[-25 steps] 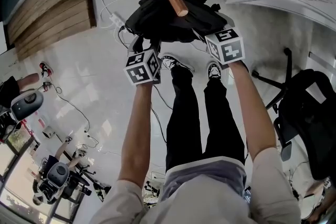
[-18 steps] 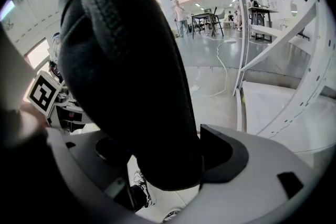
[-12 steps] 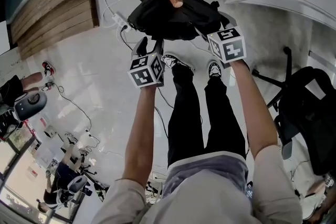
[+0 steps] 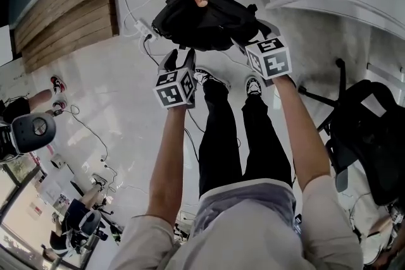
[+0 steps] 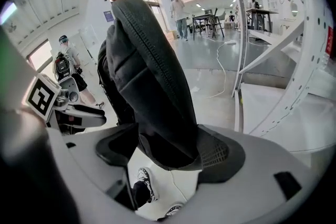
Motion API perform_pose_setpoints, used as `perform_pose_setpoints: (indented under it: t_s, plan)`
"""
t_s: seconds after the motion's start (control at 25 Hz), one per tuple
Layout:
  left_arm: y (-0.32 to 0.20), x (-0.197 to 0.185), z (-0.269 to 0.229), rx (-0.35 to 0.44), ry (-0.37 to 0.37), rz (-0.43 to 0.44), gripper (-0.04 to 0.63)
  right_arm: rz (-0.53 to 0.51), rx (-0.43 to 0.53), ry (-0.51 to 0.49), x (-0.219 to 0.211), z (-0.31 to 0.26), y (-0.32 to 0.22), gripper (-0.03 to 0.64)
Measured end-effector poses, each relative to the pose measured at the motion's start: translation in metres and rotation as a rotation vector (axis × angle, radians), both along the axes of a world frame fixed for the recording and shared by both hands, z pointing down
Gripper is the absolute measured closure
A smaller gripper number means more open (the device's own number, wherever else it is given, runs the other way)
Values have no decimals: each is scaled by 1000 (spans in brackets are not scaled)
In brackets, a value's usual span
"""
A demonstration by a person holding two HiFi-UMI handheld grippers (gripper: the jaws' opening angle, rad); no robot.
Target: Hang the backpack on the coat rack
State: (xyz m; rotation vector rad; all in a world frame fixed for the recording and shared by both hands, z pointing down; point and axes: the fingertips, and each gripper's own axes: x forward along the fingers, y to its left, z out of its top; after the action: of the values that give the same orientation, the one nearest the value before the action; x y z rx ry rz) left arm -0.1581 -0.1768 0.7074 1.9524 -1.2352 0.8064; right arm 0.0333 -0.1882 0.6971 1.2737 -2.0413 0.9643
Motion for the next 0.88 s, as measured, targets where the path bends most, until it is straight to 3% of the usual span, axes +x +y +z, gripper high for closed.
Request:
perform_pose_setpoints:
  t_s: [0.32,0.52,0.88]
  plan:
    - [19,21,-15,2,5,31,405,0,1,-21,9,-17,15,262]
    - [26,44,-37,27,85,74,405,-14,1,-33,8,-31,23,264]
    - [36,55,-76,69,76,76,440,-10,22,-70,12,-64,35,291]
